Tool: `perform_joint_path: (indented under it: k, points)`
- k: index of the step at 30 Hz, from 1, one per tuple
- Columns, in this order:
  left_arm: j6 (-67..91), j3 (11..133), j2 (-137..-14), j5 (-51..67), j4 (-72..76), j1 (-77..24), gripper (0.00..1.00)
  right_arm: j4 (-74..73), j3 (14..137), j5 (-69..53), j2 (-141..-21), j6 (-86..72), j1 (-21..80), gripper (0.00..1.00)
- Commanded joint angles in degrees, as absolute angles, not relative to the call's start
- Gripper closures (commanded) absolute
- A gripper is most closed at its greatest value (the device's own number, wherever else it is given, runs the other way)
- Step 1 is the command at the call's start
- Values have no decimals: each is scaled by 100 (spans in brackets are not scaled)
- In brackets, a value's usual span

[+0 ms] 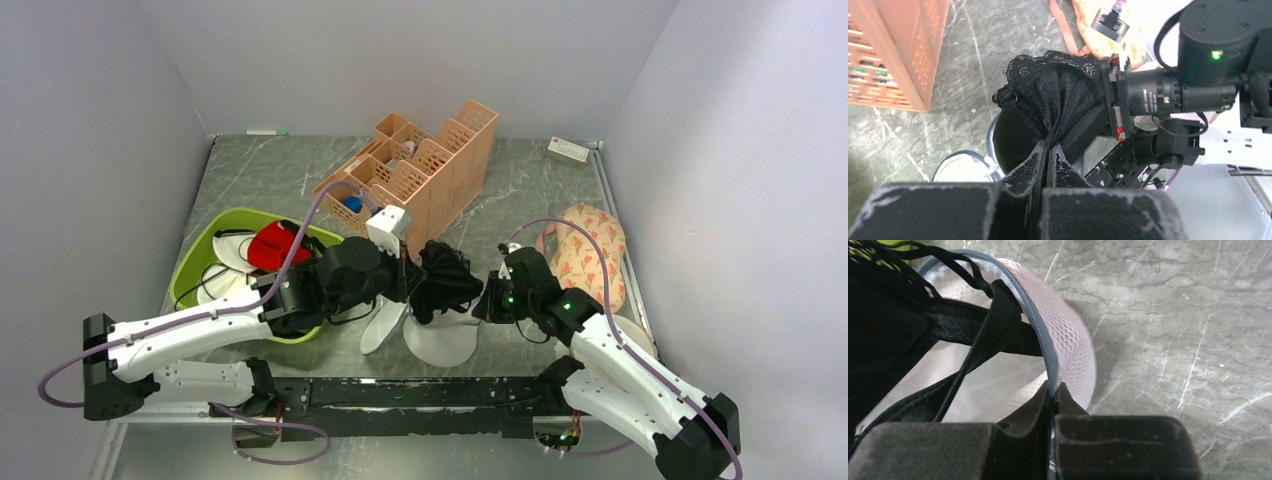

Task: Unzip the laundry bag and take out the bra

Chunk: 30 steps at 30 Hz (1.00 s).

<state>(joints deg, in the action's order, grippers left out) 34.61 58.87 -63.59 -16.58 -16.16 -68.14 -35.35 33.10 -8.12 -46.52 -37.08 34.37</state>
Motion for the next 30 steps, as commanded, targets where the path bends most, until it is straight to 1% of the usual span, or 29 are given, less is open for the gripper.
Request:
perform_joint_path:
  k: [1, 5, 12, 15, 21, 30]
  points:
    - [3850, 5886, -6243, -1850, -1713, -6575, 93, -3471, 3292, -745, -4604, -3718, 3451, 100]
    - [4164, 5715, -6070, -1696, -1724, -6243, 93, -3506, 3328, -708, -4589, -3710, 3456, 100]
    - [4403, 5448, -5694, -466, -1395, -5370, 93, -3536, 3323, -685, -4568, -3709, 3452, 100]
    - [4250, 5656, -5540, -516, -1730, -5070, 93, -3538, 3307, -690, -4555, -3717, 3454, 100]
    - [3658, 6495, -5283, -1441, -3028, -4815, 93, -3558, 3305, -667, -4556, -3679, 3447, 100]
    - [3219, 7354, -4607, -3650, -4377, -4809, 93, -3475, 3296, -718, -4635, -3678, 3451, 100]
